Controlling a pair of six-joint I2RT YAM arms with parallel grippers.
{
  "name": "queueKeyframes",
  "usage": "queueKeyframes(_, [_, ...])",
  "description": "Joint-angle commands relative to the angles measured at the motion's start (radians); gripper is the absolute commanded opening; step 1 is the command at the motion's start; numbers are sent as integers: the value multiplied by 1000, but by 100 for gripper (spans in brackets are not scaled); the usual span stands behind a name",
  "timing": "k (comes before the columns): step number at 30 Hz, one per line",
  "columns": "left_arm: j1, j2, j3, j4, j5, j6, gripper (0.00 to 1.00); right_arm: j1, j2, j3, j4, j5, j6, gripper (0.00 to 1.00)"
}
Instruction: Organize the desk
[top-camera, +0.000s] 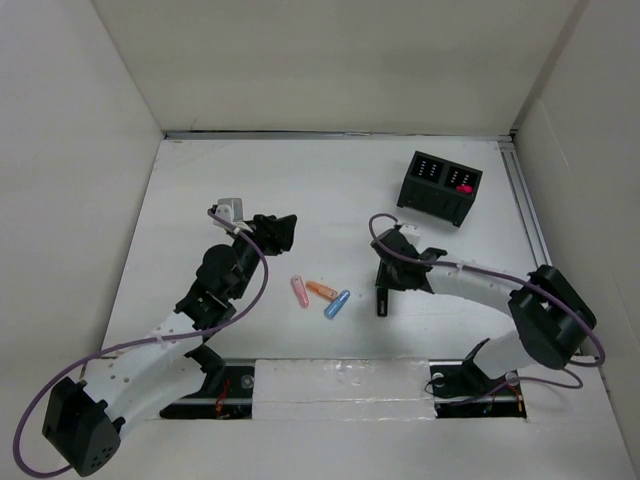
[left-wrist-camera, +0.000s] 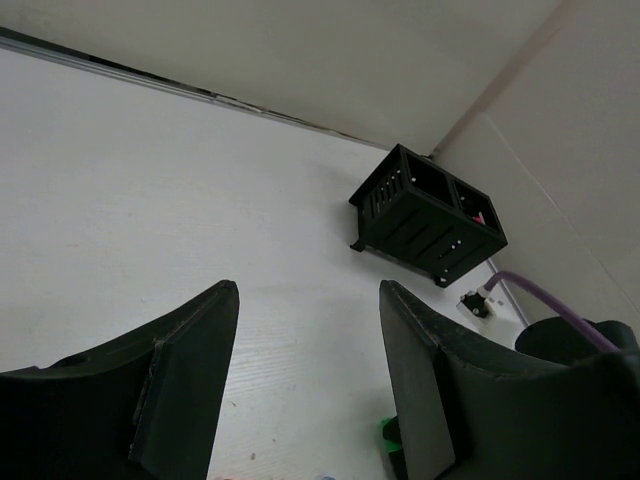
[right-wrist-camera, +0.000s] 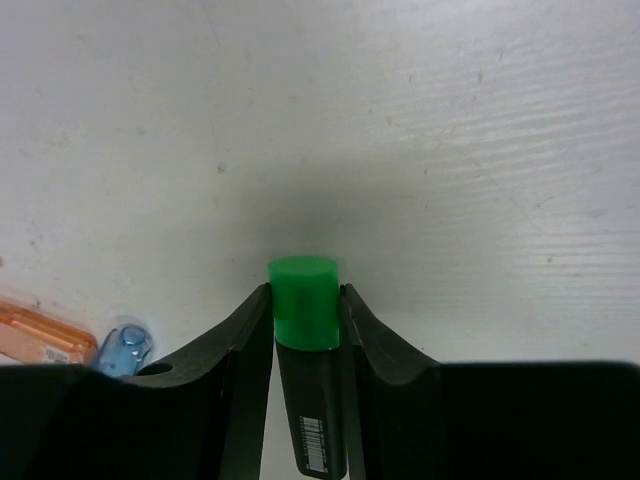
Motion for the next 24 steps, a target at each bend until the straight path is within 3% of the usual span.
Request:
queueKeyframes(1, [8, -15, -5, 35, -2, 2, 54, -11, -87, 100, -35, 115, -81, 12])
queueKeyframes(7, [8, 5, -1, 41, 23, -2, 54, -257, -191, 222, 140, 175, -214, 13])
queueKeyframes(9, [8, 11, -1, 45, 30, -2, 54, -330, -185, 249, 238, 204, -262, 13])
queueKeyframes(10, [8, 18, -2, 47, 32, -2, 54, -415, -158, 310, 301, 322, -309, 13])
queueKeyframes(12, [8, 15, -1, 47, 32, -4, 54, -442, -147, 341, 332, 361, -323, 13])
queueKeyframes(16, [8, 8, -4, 44, 27, -2, 54, -624, -100, 433, 436, 392, -360, 14])
queueKeyframes(24, [8, -6, -1, 38, 40, -2, 54, -710, 170, 688, 502, 484, -495, 15])
